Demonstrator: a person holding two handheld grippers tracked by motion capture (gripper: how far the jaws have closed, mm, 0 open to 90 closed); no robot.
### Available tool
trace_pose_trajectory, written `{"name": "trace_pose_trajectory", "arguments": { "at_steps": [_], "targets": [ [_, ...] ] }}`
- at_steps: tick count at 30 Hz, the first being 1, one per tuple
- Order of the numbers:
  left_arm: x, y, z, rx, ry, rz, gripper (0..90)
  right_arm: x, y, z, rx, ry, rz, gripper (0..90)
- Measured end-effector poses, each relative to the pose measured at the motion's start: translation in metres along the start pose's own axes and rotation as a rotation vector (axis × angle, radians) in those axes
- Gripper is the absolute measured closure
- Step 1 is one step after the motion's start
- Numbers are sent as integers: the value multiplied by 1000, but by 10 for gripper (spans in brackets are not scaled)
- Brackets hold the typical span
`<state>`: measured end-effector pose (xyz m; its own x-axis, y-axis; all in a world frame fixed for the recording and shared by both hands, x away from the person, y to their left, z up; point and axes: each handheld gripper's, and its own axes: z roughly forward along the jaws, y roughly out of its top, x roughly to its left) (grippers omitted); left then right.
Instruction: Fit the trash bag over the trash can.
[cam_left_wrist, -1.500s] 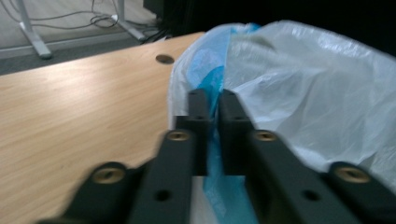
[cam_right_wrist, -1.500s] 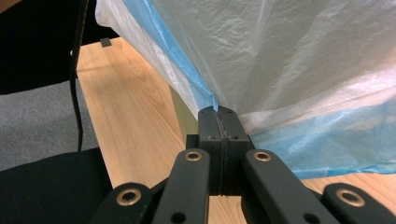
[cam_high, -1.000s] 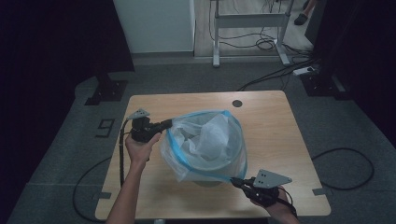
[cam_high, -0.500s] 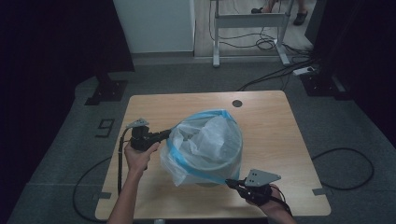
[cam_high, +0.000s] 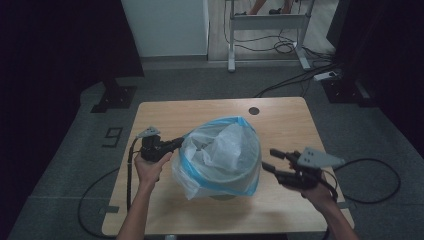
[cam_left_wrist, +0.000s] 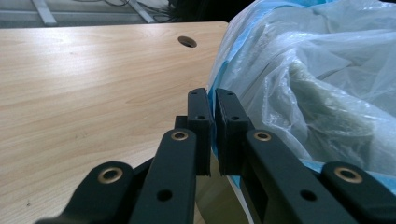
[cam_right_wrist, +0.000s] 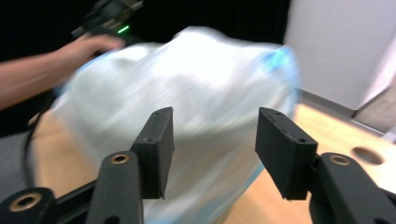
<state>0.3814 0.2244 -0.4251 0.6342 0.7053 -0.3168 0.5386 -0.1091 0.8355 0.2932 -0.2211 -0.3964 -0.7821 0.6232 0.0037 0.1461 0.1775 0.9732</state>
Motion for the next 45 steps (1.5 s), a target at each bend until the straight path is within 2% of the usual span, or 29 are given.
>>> {"name": "trace_pose_trajectory", "arguments": {
  "at_steps": [3,6,8,13,15,16,19,20,21,23,25,28,32,35,41,45],
  "targets": [
    [-1,0,0,-4,0,5,856,-25,14,25,5,-36,36,450],
    [-1,1,-2,-10,2,7,858,-46,25,51,23,-40,89,456],
    [0,1,-2,-11,2,9,859,-55,29,68,44,-43,101,460],
    [1,1,-1,-14,-6,11,860,-66,33,103,100,-27,131,466],
    [1,1,-1,-15,-9,11,860,-66,34,114,126,-34,133,529],
    [1,1,-1,-15,-11,11,860,-66,35,118,136,-44,128,599],
    [2,1,-2,-14,-15,13,860,-65,36,124,128,-46,115,813],
    [2,1,-2,-14,-17,13,860,-64,37,125,127,-46,112,865],
    [3,1,-2,-14,-16,12,860,-64,38,126,138,-44,108,881],
    [4,2,-2,-14,-18,10,860,-64,40,128,143,-54,103,886],
    [4,2,-2,-15,-19,10,859,-65,41,127,121,-58,123,887],
    [5,3,-2,-11,-20,9,855,-69,42,127,111,-103,124,887],
    [7,5,0,-7,-23,4,850,-78,37,129,124,-129,146,888],
    [7,6,1,5,-20,5,849,-81,34,133,132,-137,148,888],
    [11,6,7,30,-7,-29,851,-84,29,142,137,-144,164,889],
    [14,3,14,79,18,-39,862,-88,22,151,180,-152,180,889]
  ]
}}
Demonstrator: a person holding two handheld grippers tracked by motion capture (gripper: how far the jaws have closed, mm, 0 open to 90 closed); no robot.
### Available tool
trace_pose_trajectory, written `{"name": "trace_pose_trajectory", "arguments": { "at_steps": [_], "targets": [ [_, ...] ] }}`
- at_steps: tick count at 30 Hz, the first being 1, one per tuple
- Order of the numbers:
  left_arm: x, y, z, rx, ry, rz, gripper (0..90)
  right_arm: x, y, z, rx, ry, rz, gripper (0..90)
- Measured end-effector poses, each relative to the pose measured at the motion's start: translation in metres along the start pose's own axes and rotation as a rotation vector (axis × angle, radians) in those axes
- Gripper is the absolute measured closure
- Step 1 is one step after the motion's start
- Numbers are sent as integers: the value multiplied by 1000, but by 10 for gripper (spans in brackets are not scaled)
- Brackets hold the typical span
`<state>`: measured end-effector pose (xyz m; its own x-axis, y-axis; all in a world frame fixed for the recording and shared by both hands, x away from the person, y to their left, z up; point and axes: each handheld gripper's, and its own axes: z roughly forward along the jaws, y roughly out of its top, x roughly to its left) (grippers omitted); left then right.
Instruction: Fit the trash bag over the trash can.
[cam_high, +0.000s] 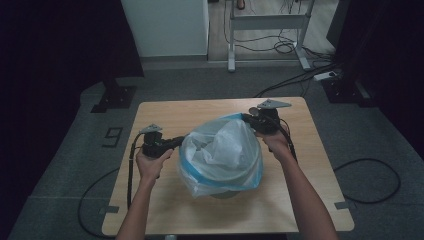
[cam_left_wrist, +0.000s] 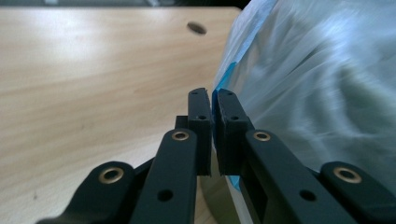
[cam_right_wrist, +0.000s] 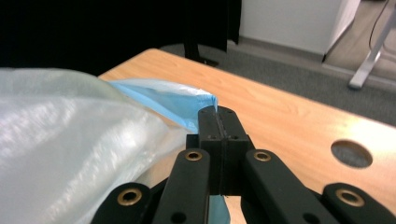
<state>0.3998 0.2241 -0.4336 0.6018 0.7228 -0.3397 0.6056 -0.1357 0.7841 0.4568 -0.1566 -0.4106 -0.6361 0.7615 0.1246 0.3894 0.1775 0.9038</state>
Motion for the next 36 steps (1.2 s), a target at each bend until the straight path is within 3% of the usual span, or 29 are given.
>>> {"name": "trace_pose_trajectory", "arguments": {
  "at_steps": [7,11,15,20,23,28,32,36],
  "targets": [
    [1,-10,3,20,-14,-7,874,-6,-19,10,58,-18,29,888],
    [-1,-13,3,17,-22,-3,873,-7,-29,10,66,-24,46,885],
    [-2,-13,0,12,-14,-2,874,-12,-22,-10,-47,-93,124,715],
    [-2,-14,-1,11,-8,2,873,-15,-15,-51,-101,-89,124,579],
    [-1,-16,-3,2,-18,0,872,-9,-21,-77,-128,-28,112,530],
    [-2,-19,-6,-4,-14,3,872,11,-44,-108,-113,64,51,477],
    [-3,-20,-8,-10,-11,6,872,31,-62,-122,-92,118,5,433],
    [-4,-20,-10,-16,-10,5,873,41,-78,-124,-71,140,-2,421]
  ]
}}
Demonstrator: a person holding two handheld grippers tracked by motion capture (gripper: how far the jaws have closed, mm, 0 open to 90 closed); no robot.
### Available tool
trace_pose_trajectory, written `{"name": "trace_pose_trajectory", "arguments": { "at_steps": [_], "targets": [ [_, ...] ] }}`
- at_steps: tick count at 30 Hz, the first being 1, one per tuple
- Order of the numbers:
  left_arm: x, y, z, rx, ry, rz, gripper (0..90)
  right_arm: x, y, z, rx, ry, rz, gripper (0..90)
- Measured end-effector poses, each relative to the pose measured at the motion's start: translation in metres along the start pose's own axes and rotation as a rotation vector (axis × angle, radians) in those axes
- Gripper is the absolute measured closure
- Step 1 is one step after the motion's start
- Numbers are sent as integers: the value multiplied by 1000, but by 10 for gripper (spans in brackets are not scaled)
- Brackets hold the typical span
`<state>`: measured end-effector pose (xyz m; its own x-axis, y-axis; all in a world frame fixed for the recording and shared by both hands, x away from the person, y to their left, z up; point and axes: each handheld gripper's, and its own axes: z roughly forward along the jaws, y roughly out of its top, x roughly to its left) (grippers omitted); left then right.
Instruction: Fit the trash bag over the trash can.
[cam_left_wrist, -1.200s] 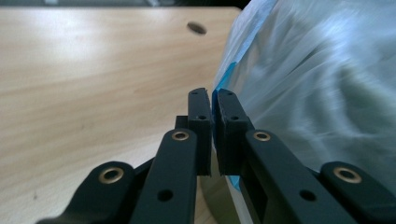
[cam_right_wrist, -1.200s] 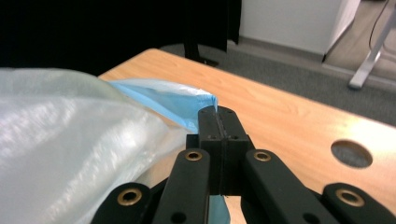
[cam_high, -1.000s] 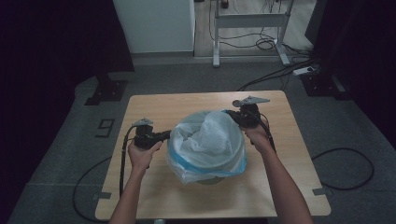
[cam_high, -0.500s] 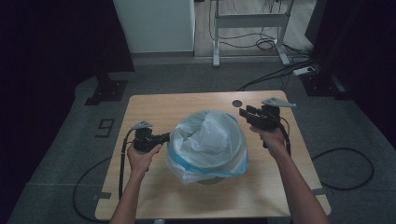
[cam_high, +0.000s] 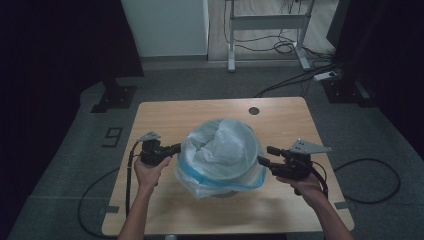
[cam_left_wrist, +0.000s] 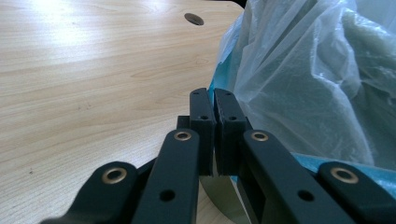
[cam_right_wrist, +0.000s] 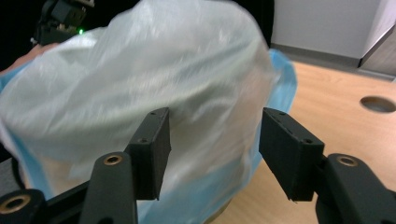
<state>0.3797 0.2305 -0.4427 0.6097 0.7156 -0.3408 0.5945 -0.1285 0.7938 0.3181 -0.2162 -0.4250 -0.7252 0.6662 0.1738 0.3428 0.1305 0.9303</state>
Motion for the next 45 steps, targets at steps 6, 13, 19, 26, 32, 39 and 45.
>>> {"name": "trace_pose_trajectory", "arguments": {
  "at_steps": [6,13,19,26,32,39,45],
  "targets": [
    [-2,-1,-1,-3,-12,7,873,-5,-21,6,32,54,43,421],
    [-2,-8,-1,10,-23,16,888,3,-28,14,16,72,-18,878],
    [-1,-17,2,63,0,30,899,8,-45,27,64,6,-55,885],
    [-1,-23,9,131,46,36,899,-3,-62,40,115,-27,-30,884],
    [-2,-30,17,197,49,52,892,-9,-72,47,116,-50,7,877],
    [-4,-28,-1,96,77,79,554,-6,-65,37,38,-74,16,602],
    [-4,-27,-20,31,72,84,320,-5,-62,24,-26,-106,31,401]
  ]
}}
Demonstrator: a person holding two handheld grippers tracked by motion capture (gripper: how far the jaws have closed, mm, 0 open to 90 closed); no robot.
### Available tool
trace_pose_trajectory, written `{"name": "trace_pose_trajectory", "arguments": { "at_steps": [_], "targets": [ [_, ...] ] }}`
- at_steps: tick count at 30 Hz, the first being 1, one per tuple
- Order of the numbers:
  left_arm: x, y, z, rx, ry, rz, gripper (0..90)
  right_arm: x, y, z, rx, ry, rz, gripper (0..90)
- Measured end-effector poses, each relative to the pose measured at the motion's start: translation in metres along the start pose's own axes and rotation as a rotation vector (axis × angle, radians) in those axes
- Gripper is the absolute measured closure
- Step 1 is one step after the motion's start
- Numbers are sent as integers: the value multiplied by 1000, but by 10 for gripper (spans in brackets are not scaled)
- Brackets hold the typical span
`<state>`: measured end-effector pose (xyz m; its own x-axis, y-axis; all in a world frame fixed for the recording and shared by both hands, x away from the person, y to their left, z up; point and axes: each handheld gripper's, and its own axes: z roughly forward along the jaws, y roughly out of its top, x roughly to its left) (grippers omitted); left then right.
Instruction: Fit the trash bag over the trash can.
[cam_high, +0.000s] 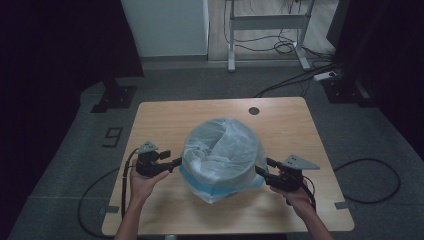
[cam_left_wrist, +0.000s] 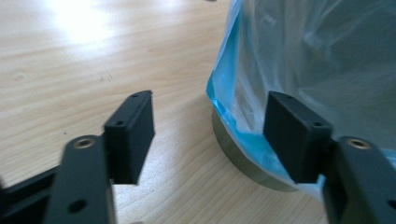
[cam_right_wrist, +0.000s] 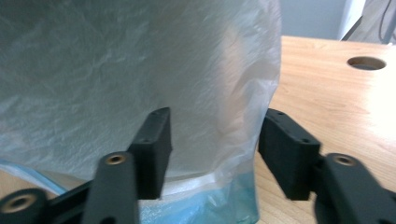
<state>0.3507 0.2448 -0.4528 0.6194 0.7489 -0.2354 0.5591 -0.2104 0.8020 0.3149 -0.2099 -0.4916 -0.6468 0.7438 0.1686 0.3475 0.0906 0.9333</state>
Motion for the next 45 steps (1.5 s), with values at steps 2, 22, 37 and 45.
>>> {"name": "trace_pose_trajectory", "arguments": {
  "at_steps": [2,22,37,45],
  "targets": [
    [0,-1,-6,-16,-4,4,278,-1,0,-4,-15,-12,12,363],
    [-12,40,-47,-190,-156,222,254,-1,-15,-59,-68,22,-13,337],
    [-44,104,-4,-71,-335,377,304,3,-45,-74,-63,74,16,341],
    [-51,129,15,-9,-386,403,306,5,-46,-76,-72,78,16,341]
  ]
}}
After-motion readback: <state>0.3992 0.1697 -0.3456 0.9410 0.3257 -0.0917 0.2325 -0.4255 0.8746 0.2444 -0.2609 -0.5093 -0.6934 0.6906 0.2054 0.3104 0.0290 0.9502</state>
